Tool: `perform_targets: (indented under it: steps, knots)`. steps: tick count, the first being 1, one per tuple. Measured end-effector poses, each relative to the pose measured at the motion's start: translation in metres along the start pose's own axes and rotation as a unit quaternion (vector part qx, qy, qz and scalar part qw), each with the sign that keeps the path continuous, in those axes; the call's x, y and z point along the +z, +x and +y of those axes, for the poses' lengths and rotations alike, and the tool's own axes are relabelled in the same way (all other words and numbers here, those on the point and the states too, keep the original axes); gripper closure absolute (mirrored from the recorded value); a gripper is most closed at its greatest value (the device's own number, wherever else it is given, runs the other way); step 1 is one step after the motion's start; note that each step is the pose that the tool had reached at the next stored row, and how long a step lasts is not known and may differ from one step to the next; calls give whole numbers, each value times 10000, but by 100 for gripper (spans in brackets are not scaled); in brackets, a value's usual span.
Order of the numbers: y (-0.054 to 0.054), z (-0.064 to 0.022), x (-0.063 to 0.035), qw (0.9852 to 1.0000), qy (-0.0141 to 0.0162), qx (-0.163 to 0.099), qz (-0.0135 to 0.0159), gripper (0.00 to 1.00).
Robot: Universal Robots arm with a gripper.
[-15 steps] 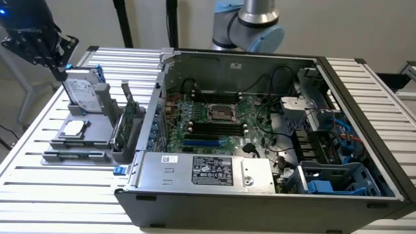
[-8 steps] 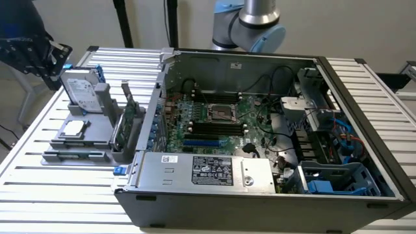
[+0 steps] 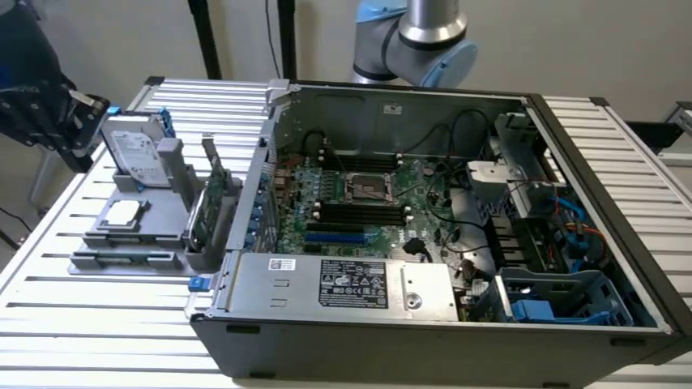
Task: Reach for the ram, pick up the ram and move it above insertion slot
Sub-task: 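Reach for the ram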
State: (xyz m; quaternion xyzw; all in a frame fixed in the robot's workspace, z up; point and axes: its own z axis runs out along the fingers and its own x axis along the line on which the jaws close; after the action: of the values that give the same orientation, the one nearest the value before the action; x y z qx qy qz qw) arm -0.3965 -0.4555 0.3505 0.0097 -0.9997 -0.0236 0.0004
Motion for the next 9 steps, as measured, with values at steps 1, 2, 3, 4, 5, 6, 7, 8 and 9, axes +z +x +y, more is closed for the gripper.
perform_targets:
  steps: [1, 2, 3, 4, 5, 6, 7, 8, 9]
  knots:
    - [-9, -11, 6, 10000, 0, -5, -1, 89]
    - [-19, -17, 7, 10000, 0, -14, 0, 89]
    - [-24, -19, 7, 10000, 0, -19, 0, 89]
    - [-23, -19, 7, 10000, -1, -19, 1, 89]
    - [-23, -19, 7, 10000, -1, -20, 1, 89]
    - [-23, -19, 7, 10000, -1, -20, 1, 89]
    - [-24, -20, 7, 10000, -1, -20, 1, 89]
    - [-24, -20, 7, 10000, -2, -21, 1, 89]
    - [-24, -20, 7, 10000, -2, -21, 1, 89]
